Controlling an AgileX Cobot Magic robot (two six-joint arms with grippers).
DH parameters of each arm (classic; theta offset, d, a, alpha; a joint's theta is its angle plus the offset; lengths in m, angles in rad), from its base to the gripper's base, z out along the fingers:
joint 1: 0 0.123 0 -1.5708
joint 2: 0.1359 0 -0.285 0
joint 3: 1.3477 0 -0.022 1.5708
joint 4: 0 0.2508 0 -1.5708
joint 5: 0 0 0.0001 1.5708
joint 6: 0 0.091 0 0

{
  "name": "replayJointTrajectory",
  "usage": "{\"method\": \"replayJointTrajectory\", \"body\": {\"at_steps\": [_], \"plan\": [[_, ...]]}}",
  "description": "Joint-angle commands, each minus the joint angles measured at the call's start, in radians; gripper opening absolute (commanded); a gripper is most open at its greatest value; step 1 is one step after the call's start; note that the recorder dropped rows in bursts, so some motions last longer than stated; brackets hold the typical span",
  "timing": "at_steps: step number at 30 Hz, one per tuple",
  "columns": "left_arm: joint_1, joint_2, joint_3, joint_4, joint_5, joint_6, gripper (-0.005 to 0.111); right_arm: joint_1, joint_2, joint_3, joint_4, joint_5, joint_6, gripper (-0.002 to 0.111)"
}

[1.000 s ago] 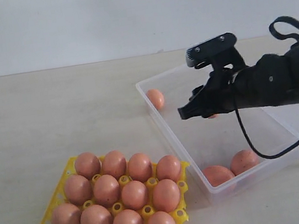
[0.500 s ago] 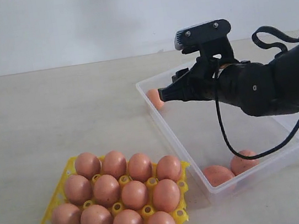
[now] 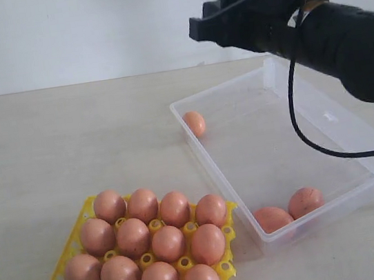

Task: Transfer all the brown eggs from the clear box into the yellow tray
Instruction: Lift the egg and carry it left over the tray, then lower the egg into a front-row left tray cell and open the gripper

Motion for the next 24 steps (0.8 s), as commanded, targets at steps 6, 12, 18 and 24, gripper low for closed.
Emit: {"method": "replayJointTrajectory", "body": {"at_steps": [6, 12, 18, 24], "plan": [[-0.001, -0.003, 0.004, 0.000, -0.006, 0.004, 0.004, 0.270, -0.020, -0.002, -0.427, -0.099, 0.349, 0.000], [-0.001, -0.003, 0.004, 0.000, -0.006, 0.004, 0.004, 0.461, 0.076, -0.002, -0.596, -0.193, 0.517, 0.000], [-0.001, -0.003, 0.004, 0.000, -0.006, 0.004, 0.004, 0.552, 0.206, -0.002, -0.719, -0.287, 0.582, 0.000], [-0.001, -0.003, 0.004, 0.000, -0.006, 0.004, 0.004, 0.556, 0.314, -0.002, -0.733, -0.327, 0.758, 0.000]]}}
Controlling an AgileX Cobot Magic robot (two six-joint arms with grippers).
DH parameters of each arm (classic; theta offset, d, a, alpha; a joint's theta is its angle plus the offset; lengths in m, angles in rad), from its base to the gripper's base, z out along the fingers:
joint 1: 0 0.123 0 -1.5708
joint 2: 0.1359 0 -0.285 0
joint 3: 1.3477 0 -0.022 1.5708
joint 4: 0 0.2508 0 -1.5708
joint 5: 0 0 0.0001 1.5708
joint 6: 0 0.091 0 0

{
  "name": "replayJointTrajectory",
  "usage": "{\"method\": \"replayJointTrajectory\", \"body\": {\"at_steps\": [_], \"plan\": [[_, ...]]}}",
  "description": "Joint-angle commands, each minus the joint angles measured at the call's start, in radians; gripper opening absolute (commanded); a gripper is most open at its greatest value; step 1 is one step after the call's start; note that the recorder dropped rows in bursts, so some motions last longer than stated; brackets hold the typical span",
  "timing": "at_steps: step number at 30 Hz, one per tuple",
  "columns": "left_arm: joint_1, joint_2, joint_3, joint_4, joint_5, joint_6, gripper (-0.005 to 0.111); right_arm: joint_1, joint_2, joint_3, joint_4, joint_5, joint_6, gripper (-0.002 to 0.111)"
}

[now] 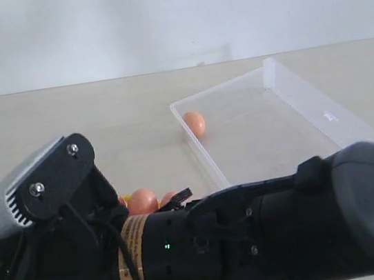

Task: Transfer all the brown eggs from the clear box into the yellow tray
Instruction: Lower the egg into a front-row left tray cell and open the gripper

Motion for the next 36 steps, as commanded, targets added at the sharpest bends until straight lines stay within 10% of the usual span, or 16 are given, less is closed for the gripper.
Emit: {"method": "replayJointTrajectory", "body": {"at_steps": [1, 36], "plan": [[-0.001, -0.003, 0.004, 0.000, -0.006, 0.004, 0.004, 0.000, 0.057, -0.002, 0.005, -0.042, 0.143, 0.000], [-0.001, -0.003, 0.004, 0.000, -0.006, 0.004, 0.004, 0.000, 0.172, -0.004, 0.130, 0.193, -0.293, 0.000]]}}
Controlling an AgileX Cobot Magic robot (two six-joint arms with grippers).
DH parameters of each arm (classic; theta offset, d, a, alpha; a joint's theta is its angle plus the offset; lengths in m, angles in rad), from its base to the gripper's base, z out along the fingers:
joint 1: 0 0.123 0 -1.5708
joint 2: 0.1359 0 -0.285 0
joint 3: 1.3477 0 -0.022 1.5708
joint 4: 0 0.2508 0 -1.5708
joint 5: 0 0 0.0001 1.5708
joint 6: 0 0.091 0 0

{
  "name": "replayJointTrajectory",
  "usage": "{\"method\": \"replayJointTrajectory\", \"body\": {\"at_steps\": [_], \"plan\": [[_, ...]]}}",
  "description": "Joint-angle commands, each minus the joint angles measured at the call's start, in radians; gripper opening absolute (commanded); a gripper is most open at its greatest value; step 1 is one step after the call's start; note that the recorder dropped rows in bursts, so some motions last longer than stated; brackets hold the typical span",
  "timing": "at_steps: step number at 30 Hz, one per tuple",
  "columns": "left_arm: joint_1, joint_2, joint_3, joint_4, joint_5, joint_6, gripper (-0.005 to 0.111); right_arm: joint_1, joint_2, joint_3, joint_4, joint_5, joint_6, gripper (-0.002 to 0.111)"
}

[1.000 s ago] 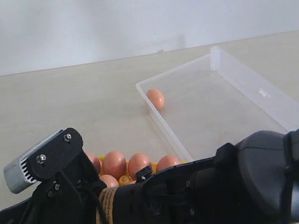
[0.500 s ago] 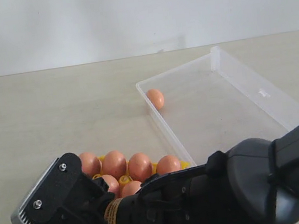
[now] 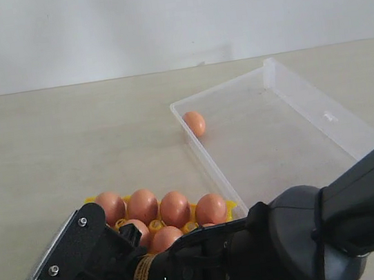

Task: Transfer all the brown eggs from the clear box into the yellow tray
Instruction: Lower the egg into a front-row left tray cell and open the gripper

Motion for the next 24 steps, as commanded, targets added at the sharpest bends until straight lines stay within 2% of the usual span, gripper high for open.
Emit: {"method": "replayJointTrajectory", "body": {"at_steps": [1, 24], "plan": [[-0.001, -0.003, 0.004, 0.000, -0.006, 0.004, 0.004, -0.001, 0.002, -0.004, 0.050, 0.000, -0.040, 0.000], [-0.001, -0.003, 0.004, 0.000, -0.006, 0.004, 0.004, -0.001, 0.002, -0.004, 0.046, 0.006, -0.028, 0.000]]}}
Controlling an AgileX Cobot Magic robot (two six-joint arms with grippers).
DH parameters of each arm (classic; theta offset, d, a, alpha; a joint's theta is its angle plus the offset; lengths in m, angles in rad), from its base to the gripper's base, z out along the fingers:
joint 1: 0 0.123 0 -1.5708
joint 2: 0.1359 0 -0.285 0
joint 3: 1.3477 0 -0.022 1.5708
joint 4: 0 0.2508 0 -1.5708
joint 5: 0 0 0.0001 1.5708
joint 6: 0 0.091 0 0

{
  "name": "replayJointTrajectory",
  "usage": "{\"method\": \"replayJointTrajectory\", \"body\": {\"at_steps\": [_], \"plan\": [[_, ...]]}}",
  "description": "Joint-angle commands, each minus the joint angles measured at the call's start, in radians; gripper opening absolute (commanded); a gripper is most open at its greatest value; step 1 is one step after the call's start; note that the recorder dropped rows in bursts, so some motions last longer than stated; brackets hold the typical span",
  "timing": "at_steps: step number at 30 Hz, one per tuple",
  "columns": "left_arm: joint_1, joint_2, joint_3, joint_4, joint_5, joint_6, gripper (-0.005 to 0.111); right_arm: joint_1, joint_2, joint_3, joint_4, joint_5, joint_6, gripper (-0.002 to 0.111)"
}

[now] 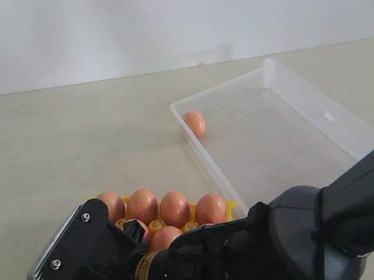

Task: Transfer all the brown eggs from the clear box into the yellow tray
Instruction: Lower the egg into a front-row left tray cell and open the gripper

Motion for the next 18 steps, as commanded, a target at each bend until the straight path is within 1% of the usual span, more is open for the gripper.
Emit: {"method": "replayJointTrajectory", "body": {"at_steps": [1, 2, 3, 7, 9, 18], "plan": [[-0.001, -0.003, 0.004, 0.000, -0.006, 0.004, 0.004, -0.001, 0.002, -0.004, -0.014, -0.004, 0.005, 0.000], [-0.001, -0.003, 0.004, 0.000, -0.006, 0.004, 0.004, -0.001, 0.002, -0.004, -0.015, -0.004, 0.011, 0.002], [-0.001, -0.003, 0.004, 0.000, -0.006, 0.004, 0.004, -0.001, 0.002, -0.004, -0.015, 0.001, 0.015, 0.005], [-0.001, -0.003, 0.004, 0.000, -0.006, 0.004, 0.004, -0.001, 0.002, -0.004, -0.015, 0.024, 0.025, 0.025], [-0.001, -0.003, 0.004, 0.000, -0.006, 0.004, 0.004, -0.001, 0.002, -0.004, -0.015, 0.042, 0.025, 0.032], [-0.001, -0.003, 0.004, 0.000, -0.006, 0.004, 0.004, -0.001, 0.002, -0.004, -0.015, 0.049, 0.023, 0.033]]}}
